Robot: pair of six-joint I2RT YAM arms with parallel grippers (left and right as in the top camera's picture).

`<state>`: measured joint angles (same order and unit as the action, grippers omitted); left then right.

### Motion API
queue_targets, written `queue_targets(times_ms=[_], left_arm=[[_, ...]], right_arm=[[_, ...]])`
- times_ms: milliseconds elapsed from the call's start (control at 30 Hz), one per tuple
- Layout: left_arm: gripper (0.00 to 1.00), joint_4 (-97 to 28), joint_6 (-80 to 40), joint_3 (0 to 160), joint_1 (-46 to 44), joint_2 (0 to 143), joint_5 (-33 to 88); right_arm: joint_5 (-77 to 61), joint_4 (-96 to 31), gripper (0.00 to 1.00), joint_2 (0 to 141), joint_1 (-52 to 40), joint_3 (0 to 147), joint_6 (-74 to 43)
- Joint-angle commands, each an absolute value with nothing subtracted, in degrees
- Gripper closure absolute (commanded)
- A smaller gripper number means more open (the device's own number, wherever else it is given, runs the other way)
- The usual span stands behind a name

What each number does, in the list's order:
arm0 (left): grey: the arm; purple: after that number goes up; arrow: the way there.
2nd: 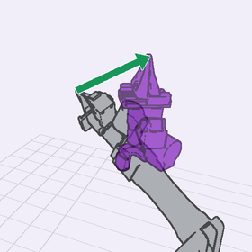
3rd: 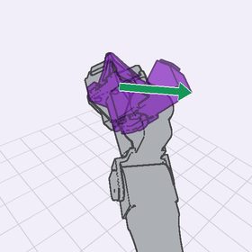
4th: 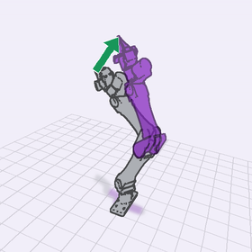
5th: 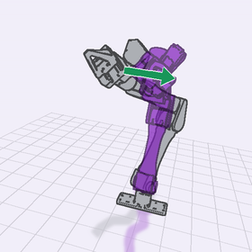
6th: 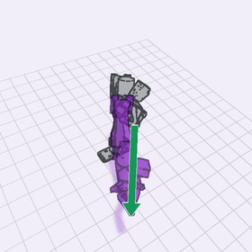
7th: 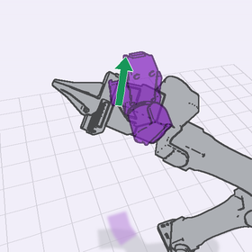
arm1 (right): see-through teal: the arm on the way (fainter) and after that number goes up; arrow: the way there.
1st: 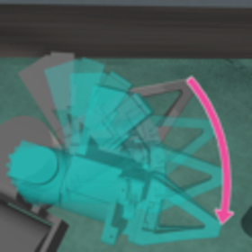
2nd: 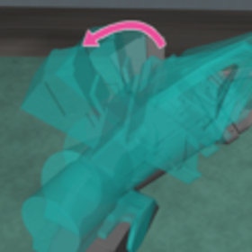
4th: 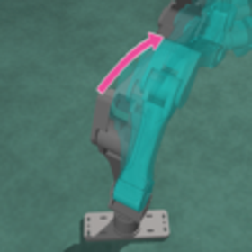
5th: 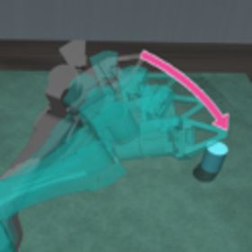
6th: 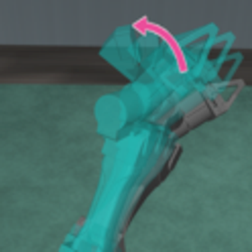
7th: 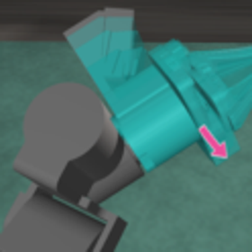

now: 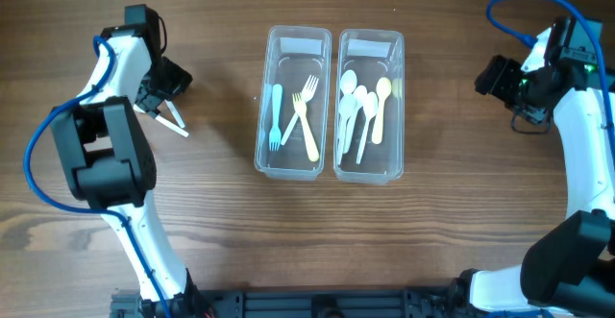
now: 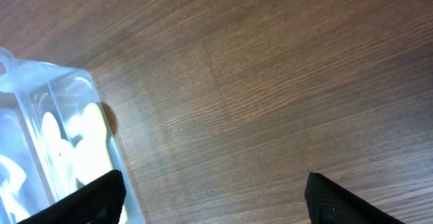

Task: Pack container
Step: 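Grasp a white fork with the left gripper and drop it in the left tray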

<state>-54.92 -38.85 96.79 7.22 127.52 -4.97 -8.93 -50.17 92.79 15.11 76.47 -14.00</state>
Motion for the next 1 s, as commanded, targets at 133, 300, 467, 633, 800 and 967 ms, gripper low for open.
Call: queue_targets(times_ms=[133,300,467,633,800,967], left_arm=[[0.44,-53.23,-30.68,96.47,7.42,131.04,-10.41],[0.86,-51.83,-27.18,96.47,7.42,131.04,-10.13],[0.96,-49.76,-23.92,96.49,7.40,131.02,-10.07],[0.96,-54.50,-22.65,99.11,5.80,123.92,-3.75],[0.96,-55.00,-17.91,99.53,-2.59,108.18,5.78],[0.96,-55.48,-12.29,98.89,-16.75,105.58,5.76]], right_arm=[[-8.36,-50.65,0.15,93.58,14.96,76.27,-13.47],[-8.34,-50.63,0.15,93.58,14.96,76.27,-13.47],[-8.34,-50.96,0.15,93.58,14.96,76.27,-13.45],[-8.34,-50.85,0.15,93.58,14.96,76.27,-13.47],[-8.34,-50.83,0.15,93.58,14.96,76.27,-13.47],[-8.34,-50.83,0.14,93.58,14.96,76.27,-13.47]])
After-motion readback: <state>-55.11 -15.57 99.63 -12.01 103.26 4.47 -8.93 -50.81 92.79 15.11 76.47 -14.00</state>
